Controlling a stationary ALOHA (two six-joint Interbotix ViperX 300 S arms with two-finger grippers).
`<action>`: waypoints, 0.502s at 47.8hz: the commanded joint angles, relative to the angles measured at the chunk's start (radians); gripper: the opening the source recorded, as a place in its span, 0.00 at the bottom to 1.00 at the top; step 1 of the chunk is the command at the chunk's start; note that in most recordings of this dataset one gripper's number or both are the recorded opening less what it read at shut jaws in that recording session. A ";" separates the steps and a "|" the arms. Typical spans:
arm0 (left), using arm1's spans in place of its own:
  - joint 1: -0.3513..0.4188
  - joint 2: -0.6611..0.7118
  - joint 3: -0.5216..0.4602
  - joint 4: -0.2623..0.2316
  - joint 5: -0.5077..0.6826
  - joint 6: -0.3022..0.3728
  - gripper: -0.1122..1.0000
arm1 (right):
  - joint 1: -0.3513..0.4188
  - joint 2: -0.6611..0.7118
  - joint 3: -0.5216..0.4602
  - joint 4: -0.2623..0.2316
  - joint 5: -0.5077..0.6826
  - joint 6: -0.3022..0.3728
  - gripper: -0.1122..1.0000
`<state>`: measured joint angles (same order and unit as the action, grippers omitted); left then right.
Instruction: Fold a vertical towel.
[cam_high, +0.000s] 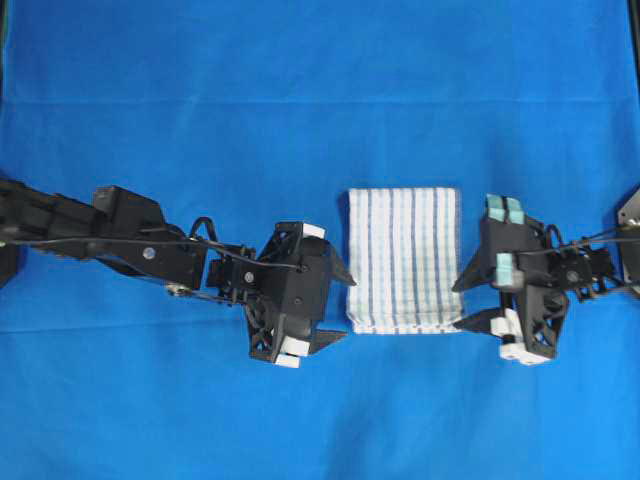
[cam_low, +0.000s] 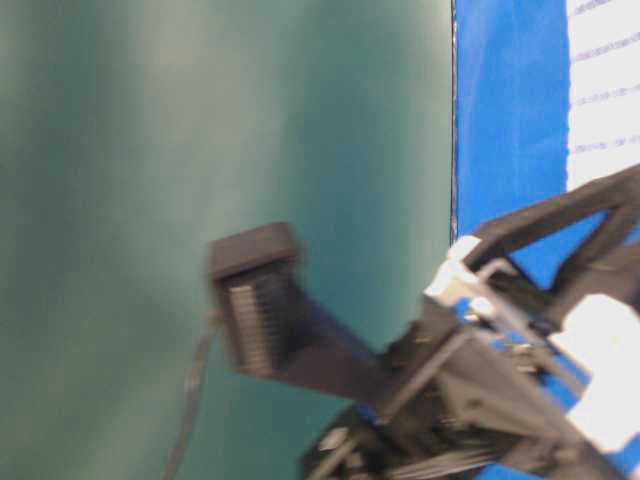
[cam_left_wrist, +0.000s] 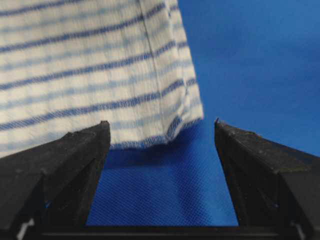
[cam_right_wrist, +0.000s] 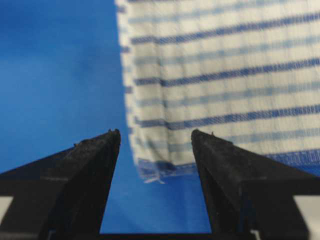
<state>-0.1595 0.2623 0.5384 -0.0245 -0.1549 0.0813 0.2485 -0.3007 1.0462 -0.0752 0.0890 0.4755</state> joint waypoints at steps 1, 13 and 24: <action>-0.003 -0.083 -0.008 -0.002 0.023 0.000 0.79 | 0.008 -0.063 -0.020 -0.002 0.021 -0.003 0.66; -0.005 -0.281 0.026 -0.002 0.110 0.005 0.79 | 0.006 -0.265 -0.029 -0.066 0.101 -0.009 0.66; 0.023 -0.428 0.100 0.000 0.107 0.014 0.79 | -0.011 -0.476 -0.031 -0.186 0.160 -0.009 0.65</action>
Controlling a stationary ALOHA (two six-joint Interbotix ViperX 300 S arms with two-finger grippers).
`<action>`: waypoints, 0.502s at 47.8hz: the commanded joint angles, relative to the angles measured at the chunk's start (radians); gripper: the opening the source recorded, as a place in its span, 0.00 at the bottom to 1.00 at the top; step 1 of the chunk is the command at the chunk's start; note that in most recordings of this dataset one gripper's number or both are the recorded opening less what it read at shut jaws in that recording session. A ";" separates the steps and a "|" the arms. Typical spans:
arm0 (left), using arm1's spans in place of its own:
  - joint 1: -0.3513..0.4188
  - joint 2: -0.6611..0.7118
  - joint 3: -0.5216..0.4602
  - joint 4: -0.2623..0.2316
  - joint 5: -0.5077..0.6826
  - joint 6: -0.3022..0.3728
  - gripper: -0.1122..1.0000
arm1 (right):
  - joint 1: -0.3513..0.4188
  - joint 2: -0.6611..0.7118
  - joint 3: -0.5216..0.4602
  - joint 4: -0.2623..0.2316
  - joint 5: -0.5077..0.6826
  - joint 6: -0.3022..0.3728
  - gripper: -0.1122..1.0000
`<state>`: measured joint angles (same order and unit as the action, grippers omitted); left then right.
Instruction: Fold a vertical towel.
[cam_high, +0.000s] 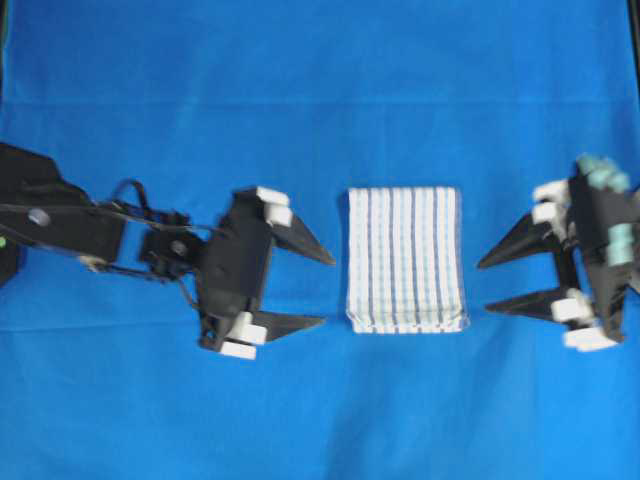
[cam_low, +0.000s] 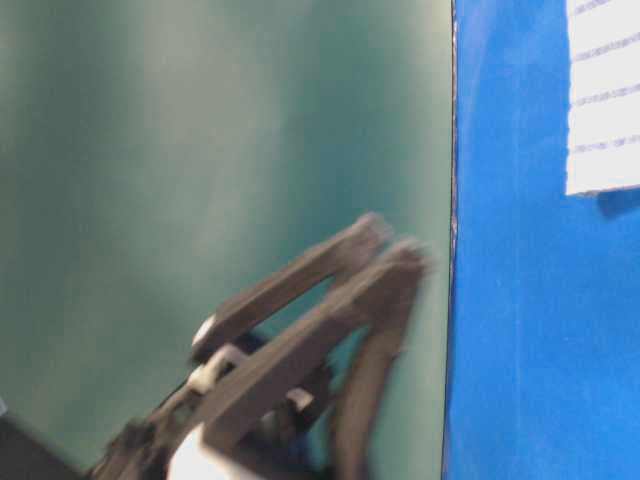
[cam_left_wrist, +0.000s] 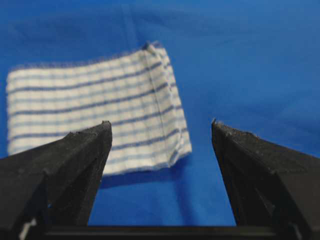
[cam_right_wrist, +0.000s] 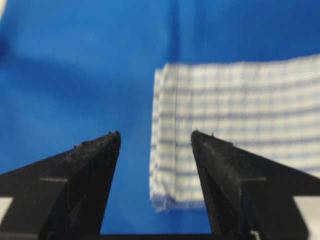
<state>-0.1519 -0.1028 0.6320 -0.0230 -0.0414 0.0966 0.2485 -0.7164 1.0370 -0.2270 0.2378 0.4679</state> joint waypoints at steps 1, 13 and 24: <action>0.020 -0.075 0.014 -0.002 -0.006 -0.002 0.78 | -0.012 -0.078 -0.021 -0.043 0.015 -0.002 0.65; 0.055 -0.265 0.121 -0.002 -0.037 0.000 0.78 | -0.023 -0.281 -0.040 -0.153 0.158 -0.002 0.65; 0.074 -0.508 0.287 -0.002 -0.089 -0.002 0.78 | -0.025 -0.439 -0.009 -0.218 0.212 -0.002 0.65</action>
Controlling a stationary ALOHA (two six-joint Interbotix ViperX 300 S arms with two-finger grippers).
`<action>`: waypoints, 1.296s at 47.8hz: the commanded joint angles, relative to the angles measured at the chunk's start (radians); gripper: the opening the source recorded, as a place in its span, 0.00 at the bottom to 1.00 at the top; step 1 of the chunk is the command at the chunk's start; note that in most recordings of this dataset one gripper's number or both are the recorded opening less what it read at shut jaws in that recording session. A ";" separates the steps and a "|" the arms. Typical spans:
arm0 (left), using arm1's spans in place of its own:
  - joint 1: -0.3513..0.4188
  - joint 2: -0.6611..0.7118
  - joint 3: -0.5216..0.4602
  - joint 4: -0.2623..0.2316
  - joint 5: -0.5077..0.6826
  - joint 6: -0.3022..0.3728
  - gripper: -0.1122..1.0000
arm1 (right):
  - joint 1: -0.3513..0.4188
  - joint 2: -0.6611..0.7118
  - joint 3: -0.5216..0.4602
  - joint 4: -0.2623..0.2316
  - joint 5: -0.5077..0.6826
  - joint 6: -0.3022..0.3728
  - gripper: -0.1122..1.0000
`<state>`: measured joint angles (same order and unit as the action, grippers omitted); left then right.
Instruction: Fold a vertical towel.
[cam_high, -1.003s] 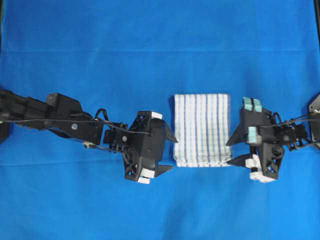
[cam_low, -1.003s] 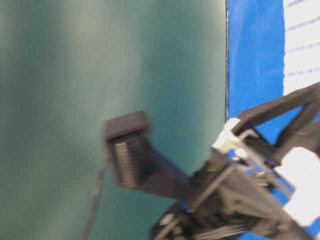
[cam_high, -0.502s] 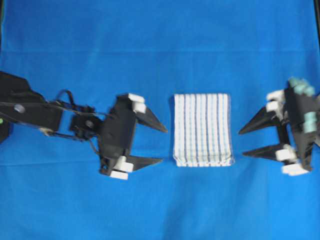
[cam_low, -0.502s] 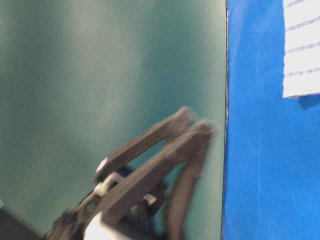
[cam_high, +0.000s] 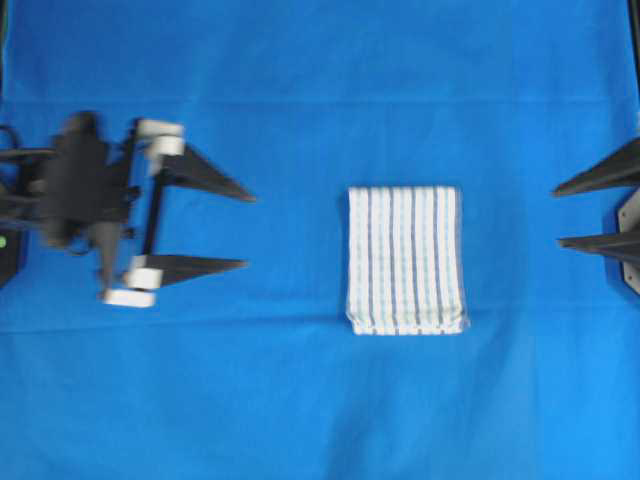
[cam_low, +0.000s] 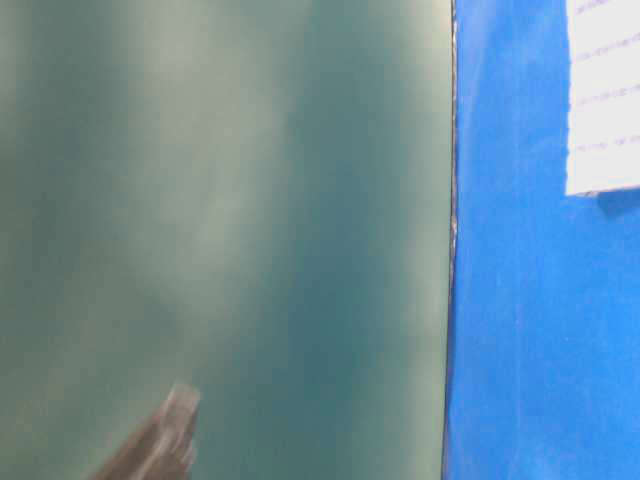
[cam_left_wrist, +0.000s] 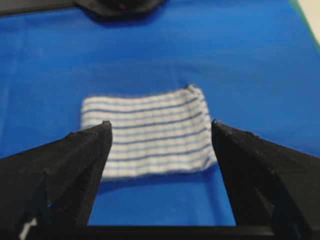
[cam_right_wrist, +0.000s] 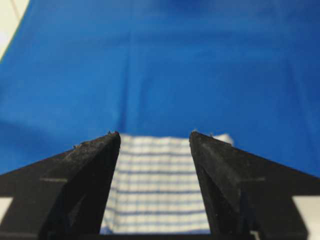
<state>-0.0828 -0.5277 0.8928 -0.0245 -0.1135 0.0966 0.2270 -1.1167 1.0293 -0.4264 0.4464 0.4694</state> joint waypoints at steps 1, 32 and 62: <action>0.005 -0.107 0.041 0.000 -0.015 -0.002 0.78 | -0.003 -0.052 0.006 -0.021 0.005 -0.003 0.65; 0.086 -0.830 0.466 -0.002 0.161 -0.048 0.77 | -0.183 -0.167 0.166 -0.031 -0.080 0.026 0.65; 0.092 -0.813 0.483 -0.002 0.175 -0.052 0.77 | -0.189 -0.147 0.178 -0.029 -0.087 0.031 0.65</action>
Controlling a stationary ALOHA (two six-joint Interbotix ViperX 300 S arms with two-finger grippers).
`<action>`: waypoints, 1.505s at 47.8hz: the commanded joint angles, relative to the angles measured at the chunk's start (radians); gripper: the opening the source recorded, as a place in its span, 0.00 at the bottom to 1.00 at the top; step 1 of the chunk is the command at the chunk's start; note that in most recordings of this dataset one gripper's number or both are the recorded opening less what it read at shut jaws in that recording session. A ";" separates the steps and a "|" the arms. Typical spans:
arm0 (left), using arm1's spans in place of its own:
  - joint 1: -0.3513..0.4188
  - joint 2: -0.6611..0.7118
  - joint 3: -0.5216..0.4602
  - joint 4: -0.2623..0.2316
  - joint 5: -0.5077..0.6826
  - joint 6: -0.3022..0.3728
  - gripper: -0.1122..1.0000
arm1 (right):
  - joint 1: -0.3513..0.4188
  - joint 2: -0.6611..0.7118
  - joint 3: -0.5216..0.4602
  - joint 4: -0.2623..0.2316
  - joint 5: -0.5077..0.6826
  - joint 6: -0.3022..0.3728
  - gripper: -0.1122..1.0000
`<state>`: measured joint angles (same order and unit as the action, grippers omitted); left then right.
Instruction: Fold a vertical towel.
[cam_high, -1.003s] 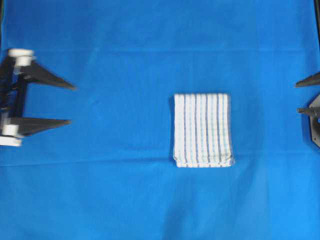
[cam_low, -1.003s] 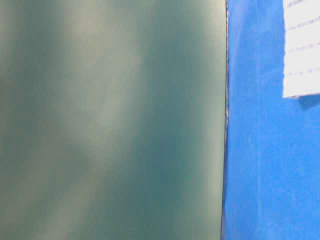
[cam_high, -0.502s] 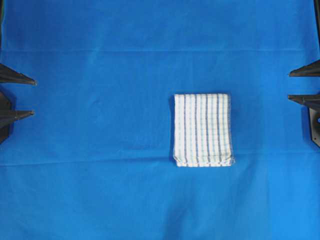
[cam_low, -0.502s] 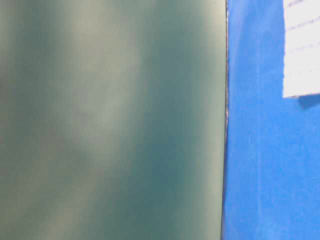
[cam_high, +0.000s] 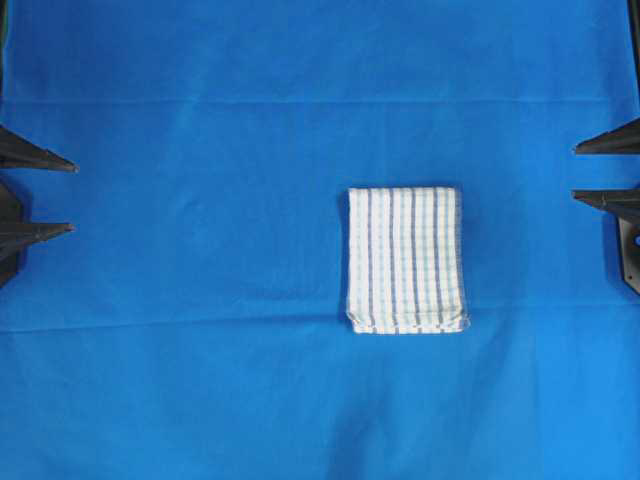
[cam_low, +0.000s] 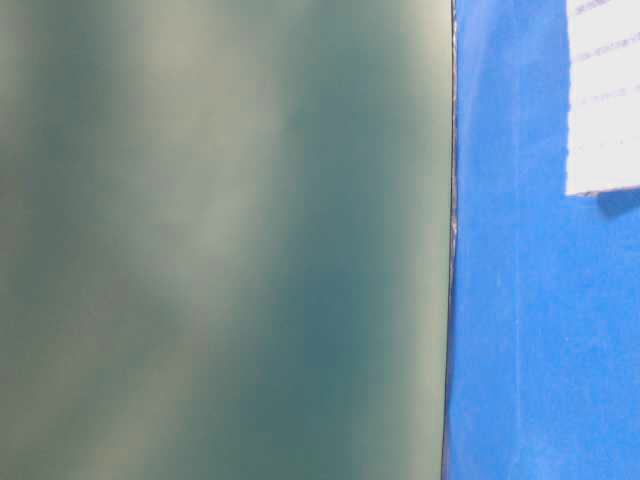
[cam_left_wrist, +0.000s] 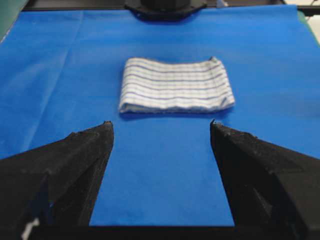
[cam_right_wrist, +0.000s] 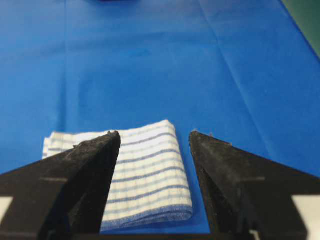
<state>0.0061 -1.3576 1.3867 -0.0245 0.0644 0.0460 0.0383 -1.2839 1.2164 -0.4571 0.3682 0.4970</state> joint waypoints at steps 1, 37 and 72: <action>0.003 0.017 -0.011 -0.002 -0.003 -0.002 0.77 | 0.000 0.021 -0.009 0.002 -0.011 0.003 0.65; 0.002 0.017 -0.009 -0.003 0.002 -0.002 0.77 | -0.002 0.028 -0.006 0.003 -0.006 0.003 0.65; 0.003 0.017 -0.009 -0.002 0.002 -0.002 0.77 | 0.000 0.038 -0.003 0.003 -0.005 0.003 0.65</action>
<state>0.0061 -1.3576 1.3867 -0.0261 0.0721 0.0460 0.0383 -1.2625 1.2226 -0.4556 0.3682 0.4970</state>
